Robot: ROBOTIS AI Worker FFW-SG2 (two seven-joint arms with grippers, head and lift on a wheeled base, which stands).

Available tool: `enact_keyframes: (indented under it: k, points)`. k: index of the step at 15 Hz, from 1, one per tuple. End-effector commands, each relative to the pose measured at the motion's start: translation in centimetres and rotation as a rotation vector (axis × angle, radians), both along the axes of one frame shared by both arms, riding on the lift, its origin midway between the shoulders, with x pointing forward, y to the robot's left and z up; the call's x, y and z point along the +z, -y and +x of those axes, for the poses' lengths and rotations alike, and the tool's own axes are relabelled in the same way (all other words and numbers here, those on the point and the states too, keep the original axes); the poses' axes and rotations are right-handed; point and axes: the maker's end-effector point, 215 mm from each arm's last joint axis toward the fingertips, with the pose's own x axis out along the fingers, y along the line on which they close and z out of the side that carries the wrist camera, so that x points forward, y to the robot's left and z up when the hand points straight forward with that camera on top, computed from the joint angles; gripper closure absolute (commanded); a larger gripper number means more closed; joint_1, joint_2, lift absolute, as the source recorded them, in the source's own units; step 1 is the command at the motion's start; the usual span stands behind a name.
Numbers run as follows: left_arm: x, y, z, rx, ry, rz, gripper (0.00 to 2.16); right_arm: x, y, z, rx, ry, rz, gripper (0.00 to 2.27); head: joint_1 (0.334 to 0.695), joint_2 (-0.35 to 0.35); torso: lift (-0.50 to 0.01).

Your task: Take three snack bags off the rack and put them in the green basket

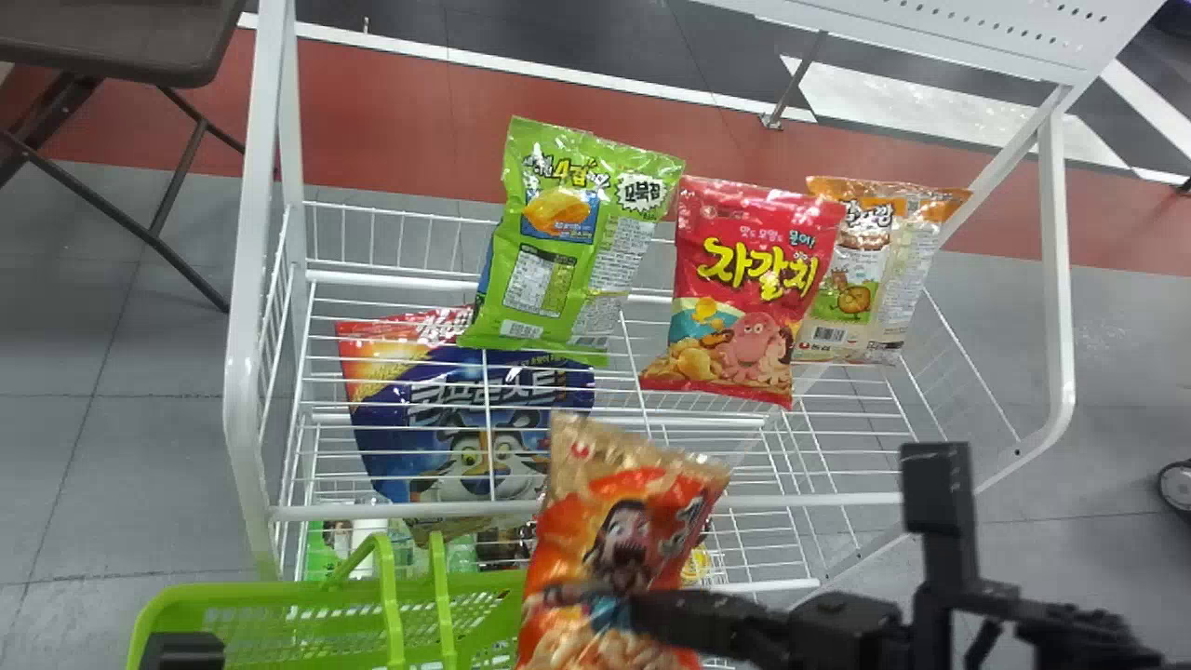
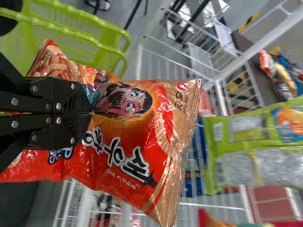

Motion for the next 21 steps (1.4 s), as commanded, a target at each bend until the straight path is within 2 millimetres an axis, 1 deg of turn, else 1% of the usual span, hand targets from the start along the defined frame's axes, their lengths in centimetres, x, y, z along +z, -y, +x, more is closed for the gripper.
enact_keyframes:
  k: [1,2,5,7,8,9,10,11,12,13,14,15,16,18,19,20,21]
  points:
    - [0.2,0.2,0.0,-0.001,0.005,-0.005,1.54,-2.7,-2.1,-2.3,0.059,-0.087,-0.011,2.22,0.695,-0.35,-0.026]
    - [0.3,0.3,0.0,-0.002,0.007,-0.008,1.54,-4.5,-3.3,-3.6,0.099,-0.133,-0.029,2.22,0.695,-0.35,-0.026]
    - [0.8,0.5,-0.1,-0.009,0.01,-0.028,1.54,-8.9,-6.1,-6.7,0.182,-0.243,-0.066,2.22,0.695,-0.35,-0.026]
    - [0.8,0.6,-0.4,-0.012,0.005,-0.033,1.54,-10.7,-7.5,-7.6,0.214,-0.284,-0.072,2.22,0.695,-0.35,-0.026]
    - [1.0,0.6,-0.5,-0.012,0.008,-0.036,1.54,-11.9,-8.0,-8.4,0.227,-0.318,-0.071,2.22,0.695,-0.35,-0.026]
    - [1.0,0.6,-0.6,-0.014,0.006,-0.036,1.54,-12.5,-8.5,-9.0,0.233,-0.339,-0.064,2.22,0.695,-0.35,-0.026]
    - [0.9,0.6,-0.7,-0.014,0.004,-0.036,1.54,-12.7,-9.1,-8.1,0.235,-0.306,-0.053,2.19,0.695,-0.35,-0.026]
    - [0.9,0.6,-0.7,-0.014,0.003,-0.036,1.54,-12.8,-9.6,-7.8,0.238,-0.291,-0.039,2.03,0.695,-0.35,-0.026]
    - [0.9,0.6,-0.8,-0.014,0.001,-0.036,1.54,-12.7,-9.8,-7.7,0.239,-0.286,-0.031,1.69,0.695,-0.35,-0.026]
    - [0.9,0.6,-0.8,-0.014,0.001,-0.036,1.54,-12.5,-9.8,-7.5,0.238,-0.277,-0.024,0.96,0.695,-0.35,-0.026]
    - [0.9,0.6,-0.7,-0.014,0.003,-0.036,1.54,-12.2,-9.4,-6.4,0.227,-0.234,-0.028,0.05,0.695,-0.35,-0.026]
    - [0.9,0.6,-0.8,-0.014,0.001,-0.036,1.54,-11.5,-9.4,-4.1,0.215,-0.132,-0.024,0.0,0.695,-0.35,-0.026]
    - [0.9,0.7,-0.8,-0.015,0.001,-0.036,1.54,-10.6,-9.4,-2.0,0.195,-0.047,-0.005,0.0,0.695,-0.35,-0.026]
    - [0.9,0.9,-0.9,-0.018,0.002,-0.037,1.54,-9.3,-8.8,-0.2,0.147,0.005,0.059,0.06,0.695,-0.35,-0.026]
    - [0.8,0.8,-0.9,-0.017,0.002,-0.031,1.54,-8.5,-8.1,0.7,0.121,0.028,0.086,0.06,0.695,-0.35,-0.026]
    - [0.8,0.8,-0.9,-0.017,0.002,-0.031,1.54,-7.5,-7.2,2.1,0.088,0.079,0.096,0.06,0.695,-0.35,-0.026]
    - [0.8,0.8,-0.9,-0.017,0.002,-0.031,1.54,-6.0,-5.3,4.4,0.037,0.166,0.084,0.06,0.695,-0.35,-0.026]
